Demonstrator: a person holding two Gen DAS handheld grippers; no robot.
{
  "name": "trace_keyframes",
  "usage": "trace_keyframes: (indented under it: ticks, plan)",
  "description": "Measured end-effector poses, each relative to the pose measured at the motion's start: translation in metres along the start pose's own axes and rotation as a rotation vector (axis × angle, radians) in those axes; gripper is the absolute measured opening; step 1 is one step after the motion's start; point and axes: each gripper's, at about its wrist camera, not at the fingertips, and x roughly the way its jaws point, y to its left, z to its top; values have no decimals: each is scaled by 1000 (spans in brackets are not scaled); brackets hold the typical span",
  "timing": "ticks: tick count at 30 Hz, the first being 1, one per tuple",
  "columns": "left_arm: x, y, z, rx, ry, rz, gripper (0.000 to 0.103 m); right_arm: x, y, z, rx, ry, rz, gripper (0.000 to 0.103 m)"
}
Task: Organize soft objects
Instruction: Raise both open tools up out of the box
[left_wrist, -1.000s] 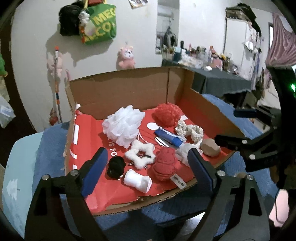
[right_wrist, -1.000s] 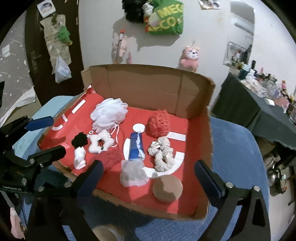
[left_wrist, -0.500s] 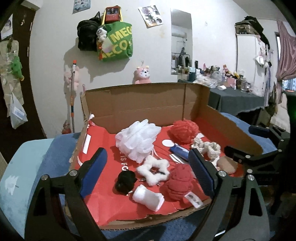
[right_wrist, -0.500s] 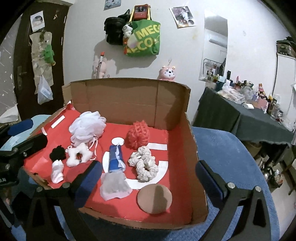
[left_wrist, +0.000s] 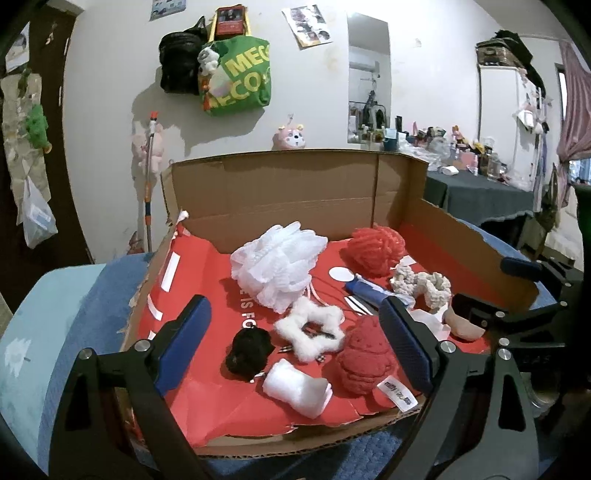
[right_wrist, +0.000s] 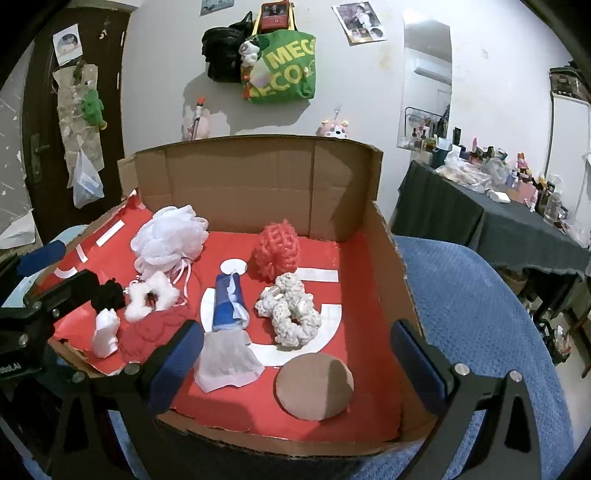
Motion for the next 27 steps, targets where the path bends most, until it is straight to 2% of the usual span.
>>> trace_keyframes:
  ticks: [9, 27]
  plan:
    - [6, 8, -3, -52, 27, 1, 93, 0, 1, -1, -4, -2, -17, 103]
    - [17, -1, -14, -19, 79, 9, 93, 2, 4, -2, -7, 10, -21, 103]
